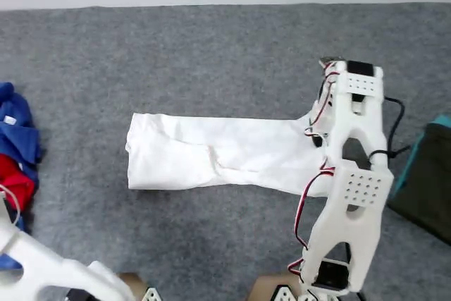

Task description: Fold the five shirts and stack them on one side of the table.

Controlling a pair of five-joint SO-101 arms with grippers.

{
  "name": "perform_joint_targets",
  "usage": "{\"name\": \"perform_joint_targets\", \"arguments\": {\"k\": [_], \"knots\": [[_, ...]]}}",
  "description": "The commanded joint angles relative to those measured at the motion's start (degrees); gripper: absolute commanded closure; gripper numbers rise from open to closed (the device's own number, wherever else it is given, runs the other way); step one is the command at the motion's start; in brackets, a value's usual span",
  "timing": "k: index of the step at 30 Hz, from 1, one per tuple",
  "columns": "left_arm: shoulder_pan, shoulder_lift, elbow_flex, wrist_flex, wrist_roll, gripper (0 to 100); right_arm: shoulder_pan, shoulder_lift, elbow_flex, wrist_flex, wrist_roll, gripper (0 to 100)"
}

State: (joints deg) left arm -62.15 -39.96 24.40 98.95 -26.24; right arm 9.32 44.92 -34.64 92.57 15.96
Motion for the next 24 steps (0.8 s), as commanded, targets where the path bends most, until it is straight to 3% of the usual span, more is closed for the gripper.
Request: {"name": "perform_joint_targets", "arguments": {"k": [1,7,13,18,24], "knots": [[0.44,-1.76,-2.15,1.32,-0.53,97,3.91,-6.46,-1.49,1.01,4.57,98.8],[0.44,-1.76,-2.15,1.23,-0.53,97,1.36,-13.23,-1.49,8.48,10.99,98.8],[0.44,-1.76,-2.15,1.05,-0.53,97,-12.62,-19.91,-1.23,10.07,11.52,98.8],[0.44,-1.76,-2.15,1.05,-0.53,97,-25.27,-20.79,-1.23,9.63,7.74,98.8],[0.44,-1.85,-3.56,1.05,-0.53,98,-36.53,-20.35,-1.23,2.68,4.66,98.8]]}}
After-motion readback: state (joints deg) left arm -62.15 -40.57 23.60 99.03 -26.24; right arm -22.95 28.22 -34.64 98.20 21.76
